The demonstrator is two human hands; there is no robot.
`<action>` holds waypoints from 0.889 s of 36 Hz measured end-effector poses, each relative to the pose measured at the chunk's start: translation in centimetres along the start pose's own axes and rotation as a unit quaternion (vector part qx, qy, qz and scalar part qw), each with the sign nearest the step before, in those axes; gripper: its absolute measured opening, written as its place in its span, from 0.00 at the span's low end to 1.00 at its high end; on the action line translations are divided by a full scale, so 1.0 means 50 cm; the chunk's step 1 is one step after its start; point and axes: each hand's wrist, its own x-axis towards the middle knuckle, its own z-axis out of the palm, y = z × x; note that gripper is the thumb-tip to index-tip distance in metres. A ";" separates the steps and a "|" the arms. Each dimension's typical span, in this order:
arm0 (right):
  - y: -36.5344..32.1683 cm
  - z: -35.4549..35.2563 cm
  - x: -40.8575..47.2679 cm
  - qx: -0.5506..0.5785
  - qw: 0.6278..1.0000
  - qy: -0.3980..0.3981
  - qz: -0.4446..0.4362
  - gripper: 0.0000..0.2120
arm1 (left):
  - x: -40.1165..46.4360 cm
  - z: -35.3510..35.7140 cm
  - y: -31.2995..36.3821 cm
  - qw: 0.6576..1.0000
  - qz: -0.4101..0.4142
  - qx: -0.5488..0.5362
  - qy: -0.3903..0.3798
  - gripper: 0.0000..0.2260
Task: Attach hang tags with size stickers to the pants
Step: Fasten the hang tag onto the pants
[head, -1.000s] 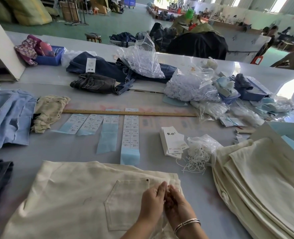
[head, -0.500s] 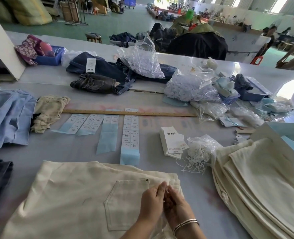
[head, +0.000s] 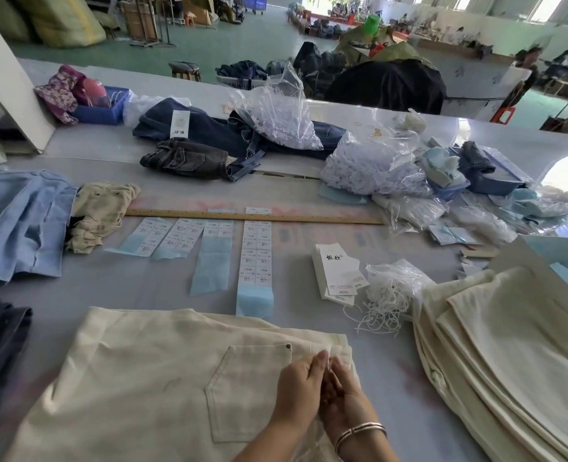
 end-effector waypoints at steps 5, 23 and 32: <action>-0.005 0.001 0.001 -0.007 1.000 -0.001 0.003 0.12 | -0.004 -0.001 -0.005 1.000 0.019 -0.001 0.003 0.19; 0.001 0.003 -0.013 0.017 1.000 -0.012 -0.006 0.19 | -0.013 0.007 0.000 0.999 -0.013 -0.044 0.023 0.19; 0.001 0.009 -0.022 0.029 0.999 -0.031 0.008 0.25 | -0.011 0.006 -0.008 1.000 -0.016 -0.003 0.011 0.17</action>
